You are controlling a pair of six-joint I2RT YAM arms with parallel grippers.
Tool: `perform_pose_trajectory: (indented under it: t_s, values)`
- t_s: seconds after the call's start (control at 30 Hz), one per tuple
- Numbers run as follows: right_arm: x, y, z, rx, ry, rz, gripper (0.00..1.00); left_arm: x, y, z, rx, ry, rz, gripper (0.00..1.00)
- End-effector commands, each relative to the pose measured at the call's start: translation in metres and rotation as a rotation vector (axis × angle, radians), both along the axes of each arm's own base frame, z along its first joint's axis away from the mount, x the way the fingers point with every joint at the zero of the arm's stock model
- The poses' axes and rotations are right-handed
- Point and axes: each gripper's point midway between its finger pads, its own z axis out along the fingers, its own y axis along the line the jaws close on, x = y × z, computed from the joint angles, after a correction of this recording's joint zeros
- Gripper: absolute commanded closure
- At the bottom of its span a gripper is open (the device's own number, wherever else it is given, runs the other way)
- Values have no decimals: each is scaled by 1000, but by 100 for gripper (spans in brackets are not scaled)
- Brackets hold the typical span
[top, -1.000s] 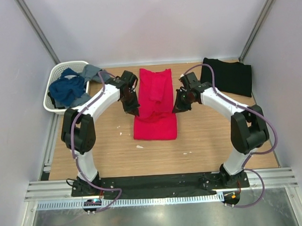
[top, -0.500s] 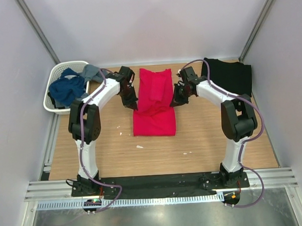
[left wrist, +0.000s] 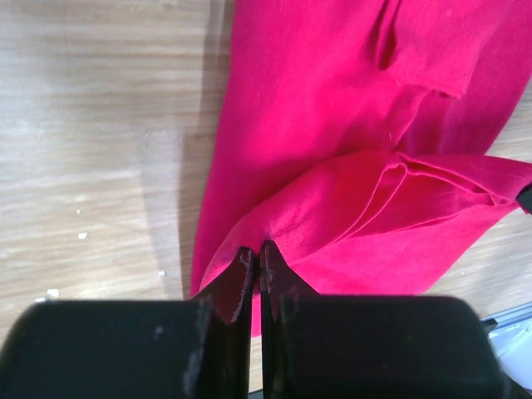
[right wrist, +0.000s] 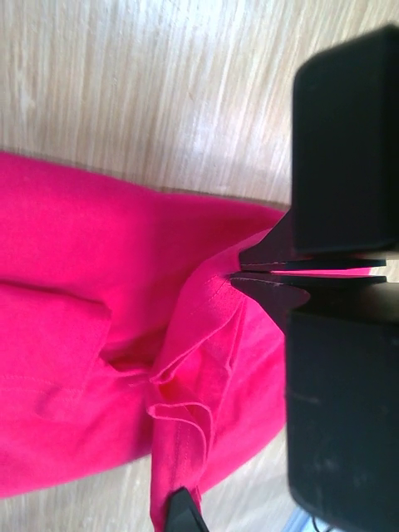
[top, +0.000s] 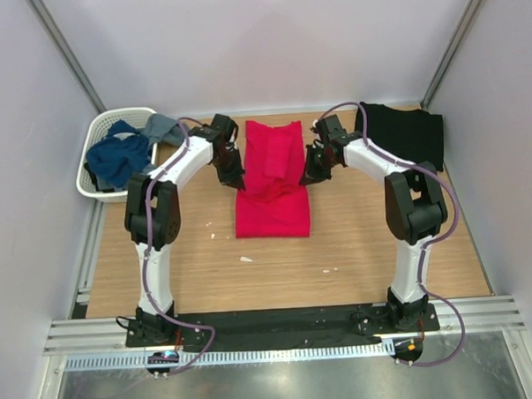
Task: Fold and stack the t-shirts
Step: Fold the tshirt
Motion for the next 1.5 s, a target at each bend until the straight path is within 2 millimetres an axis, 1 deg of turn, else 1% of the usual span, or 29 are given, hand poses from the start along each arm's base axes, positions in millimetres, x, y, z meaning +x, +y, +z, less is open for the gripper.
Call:
perform_pose_trajectory:
  t_s: [0.0,0.07,0.1,0.13,0.2,0.3,0.33,0.37,0.43,0.6,0.67,0.7,0.8,0.9,0.93,0.97,1.03,1.1,1.13,1.17,1.2,1.23,1.27,1.3,1.33,1.37,1.4,1.43,1.47]
  values:
    - [23,-4,9,-24,-73,-19,99,20,-5,6,-41,-61,-23,100]
    - [28,-7,7,-24,-61,-57,99,25,-3,-1,-41,-56,-5,100]
    - [29,-7,1,-20,-44,-66,99,24,-4,-4,-45,-38,-1,100]
    - [30,-6,-1,-17,-38,-77,99,25,-3,-13,-48,-15,2,100]
    - [34,-3,1,-4,-39,-78,99,30,-3,-13,-53,-16,13,100]
    - [33,-4,7,1,-54,-73,99,32,-3,-3,-58,-41,12,100]
    - [34,-4,16,1,-77,-72,99,31,-4,1,-59,-49,9,100]
    - [32,-6,17,-4,-84,-66,99,32,-2,9,-62,-67,9,100]
    - [30,-7,29,-2,-109,-62,99,28,-1,13,-60,-72,0,100]
    - [25,-5,47,28,-135,-54,99,21,-5,38,-111,-102,-16,100]
    - [23,-4,53,41,-142,-52,99,19,-5,44,-115,-111,-15,100]
    - [22,-4,55,43,-142,-55,99,19,-5,50,-119,-126,-17,100]
    - [23,-7,56,31,-153,-60,99,21,-6,54,-131,-142,-12,100]
    - [26,-8,55,19,-159,-60,99,25,-10,52,-142,-145,-13,100]
    - [28,-7,53,16,-159,-59,99,27,-10,45,-140,-131,-12,100]
    - [30,-7,52,14,-159,-58,99,30,-13,45,-148,-134,-17,100]
    - [32,-6,40,7,-136,-54,99,33,-16,32,-146,-112,-17,100]
    - [33,-6,32,-1,-123,-46,99,40,-15,29,-132,-121,-15,100]
    - [36,-5,25,-9,-114,-45,94,42,-14,26,-120,-123,-13,100]
    - [39,-7,21,-21,-117,-44,86,44,-11,18,-101,-108,-8,99]
    - [42,-10,18,-33,-115,-51,70,51,-9,21,-79,-134,-9,91]
    - [46,-11,20,-36,-125,-56,61,55,-8,21,-66,-137,-10,79]
    - [52,-18,23,-37,-132,-82,43,54,-4,13,-41,-111,-10,63]
    - [56,-23,27,-36,-142,-97,37,69,-3,29,-27,-165,-18,41]
    - [65,-25,40,-26,-171,-108,9,75,1,35,-9,-175,-14,36]
    - [69,-27,52,-17,-198,-113,1,72,7,37,26,-148,-11,32]
    - [72,-31,62,-20,-226,-101,0,83,8,63,26,-209,-8,26]
    - [77,-29,89,-9,-289,-88,0,80,16,70,65,-216,-7,16]
    - [76,-28,99,-1,-310,-72,0,79,18,79,72,-234,-8,13]
